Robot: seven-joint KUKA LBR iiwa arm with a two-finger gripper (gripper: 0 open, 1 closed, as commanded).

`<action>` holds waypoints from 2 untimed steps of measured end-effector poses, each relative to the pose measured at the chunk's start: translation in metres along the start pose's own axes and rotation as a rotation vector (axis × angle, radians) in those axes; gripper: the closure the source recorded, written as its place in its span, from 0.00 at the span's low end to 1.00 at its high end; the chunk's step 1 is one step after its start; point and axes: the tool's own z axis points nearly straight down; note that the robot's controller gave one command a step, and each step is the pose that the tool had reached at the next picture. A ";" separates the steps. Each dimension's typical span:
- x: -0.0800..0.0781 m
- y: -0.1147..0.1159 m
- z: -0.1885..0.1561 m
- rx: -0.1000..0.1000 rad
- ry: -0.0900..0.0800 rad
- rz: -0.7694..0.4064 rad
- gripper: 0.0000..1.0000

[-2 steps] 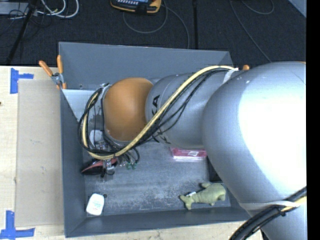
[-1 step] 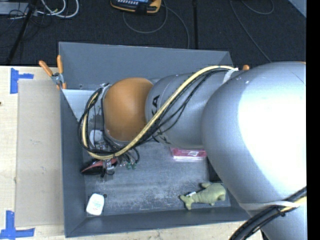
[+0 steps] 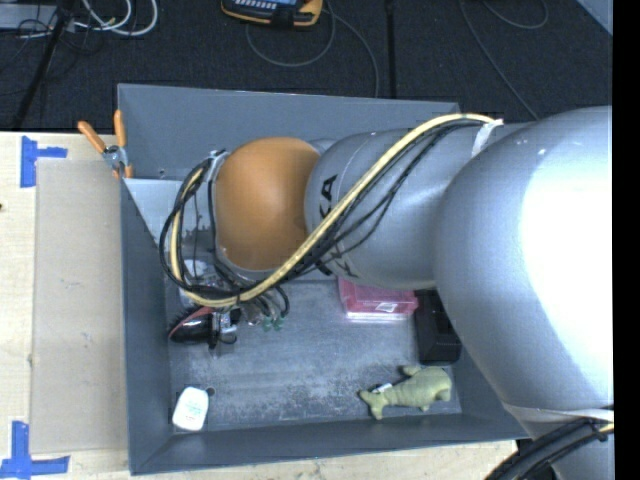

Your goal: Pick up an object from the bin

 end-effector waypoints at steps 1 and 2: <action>-0.001 -0.002 0.040 -0.003 -0.012 -0.061 1.00; -0.001 -0.002 0.040 -0.004 -0.012 -0.060 1.00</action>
Offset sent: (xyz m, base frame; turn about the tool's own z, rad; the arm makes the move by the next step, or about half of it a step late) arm 0.0000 0.0000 0.0000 0.0000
